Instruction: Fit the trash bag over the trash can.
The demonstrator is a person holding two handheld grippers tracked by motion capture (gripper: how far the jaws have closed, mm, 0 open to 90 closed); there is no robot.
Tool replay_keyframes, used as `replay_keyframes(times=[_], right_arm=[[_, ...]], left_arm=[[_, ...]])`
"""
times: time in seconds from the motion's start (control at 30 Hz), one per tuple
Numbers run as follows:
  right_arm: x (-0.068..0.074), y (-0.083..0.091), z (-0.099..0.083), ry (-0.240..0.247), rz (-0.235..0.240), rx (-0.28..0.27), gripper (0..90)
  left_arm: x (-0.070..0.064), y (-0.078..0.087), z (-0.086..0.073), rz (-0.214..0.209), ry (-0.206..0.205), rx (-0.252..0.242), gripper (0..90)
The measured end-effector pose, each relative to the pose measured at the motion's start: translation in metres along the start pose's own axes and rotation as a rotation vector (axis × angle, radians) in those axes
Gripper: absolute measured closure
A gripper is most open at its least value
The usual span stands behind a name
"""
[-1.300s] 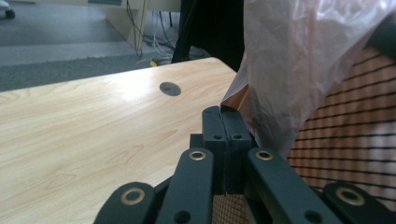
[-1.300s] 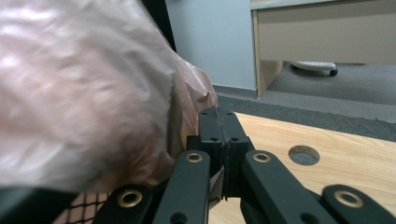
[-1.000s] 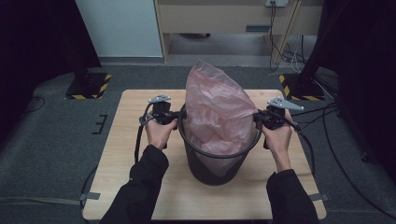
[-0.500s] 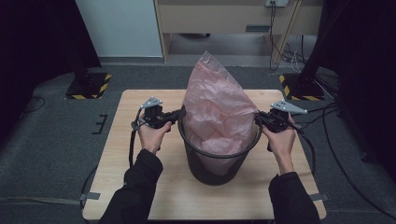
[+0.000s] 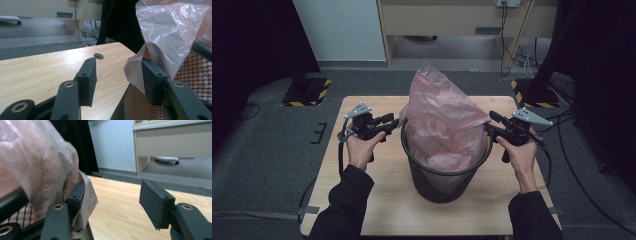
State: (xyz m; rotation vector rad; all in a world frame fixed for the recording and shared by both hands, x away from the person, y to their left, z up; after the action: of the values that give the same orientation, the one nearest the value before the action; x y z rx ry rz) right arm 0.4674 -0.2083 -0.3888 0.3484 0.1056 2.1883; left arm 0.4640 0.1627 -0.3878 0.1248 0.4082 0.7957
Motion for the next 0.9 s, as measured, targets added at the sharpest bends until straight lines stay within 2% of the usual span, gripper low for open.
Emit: replay_keyframes(times=[0.1, 0.17, 0.23, 0.27, 0.3, 0.37, 0.53, 0.7, 0.8, 0.9], right_arm=[[-0.004, -0.004, 0.001, -0.012, -0.023, 0.003, 34.7], [-0.007, -0.007, 0.001, -0.016, -0.032, 0.001, 33.1], [-0.01, -0.009, 0.003, -0.023, -0.039, 0.0, 31.6], [-0.012, -0.01, 0.004, -0.033, -0.042, -0.011, 29.7], [-0.014, -0.01, 0.006, -0.067, -0.035, -0.051, 29.0], [-0.017, -0.009, 0.009, -0.099, -0.03, -0.088, 29.1], [-0.017, 0.001, 0.022, -0.082, -0.029, -0.119, 29.6], [-0.013, 0.013, 0.037, -0.071, -0.015, -0.162, 27.8], [-0.01, 0.014, 0.039, -0.054, -0.004, -0.141, 26.5], [-0.007, 0.016, 0.043, -0.05, 0.005, -0.159, 26.3]], left_arm=[[0.003, -0.001, 0.004, 0.018, 0.005, -0.063, 44.5], [0.004, -0.001, 0.008, 0.018, 0.03, -0.113, 41.8], [0.006, -0.001, 0.011, 0.017, 0.05, -0.143, 39.6], [0.007, -0.001, 0.012, 0.026, 0.055, -0.158, 38.2], [0.007, 0.0, 0.013, 0.033, 0.054, -0.17, 38.2], [0.007, 0.002, 0.016, 0.044, 0.06, -0.196, 38.2], [0.001, 0.01, 0.03, 0.021, 0.034, -0.238, 38.8], [-0.014, 0.019, 0.046, -0.017, -0.005, -0.275, 40.0], [-0.023, 0.022, 0.052, -0.036, -0.026, -0.287, 40.7], [-0.031, 0.025, 0.058, -0.055, -0.043, -0.29, 41.2]])
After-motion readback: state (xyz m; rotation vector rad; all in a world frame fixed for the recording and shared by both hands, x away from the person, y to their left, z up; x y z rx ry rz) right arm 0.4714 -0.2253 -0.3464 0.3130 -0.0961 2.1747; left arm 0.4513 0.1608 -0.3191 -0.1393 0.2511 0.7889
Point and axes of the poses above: each handheld gripper's, and its own axes: y roughly backward along the jaws, z roughly out of its top, x roughly to its left, the point moved 5 cm from there along -y, roughly forward along the jaws
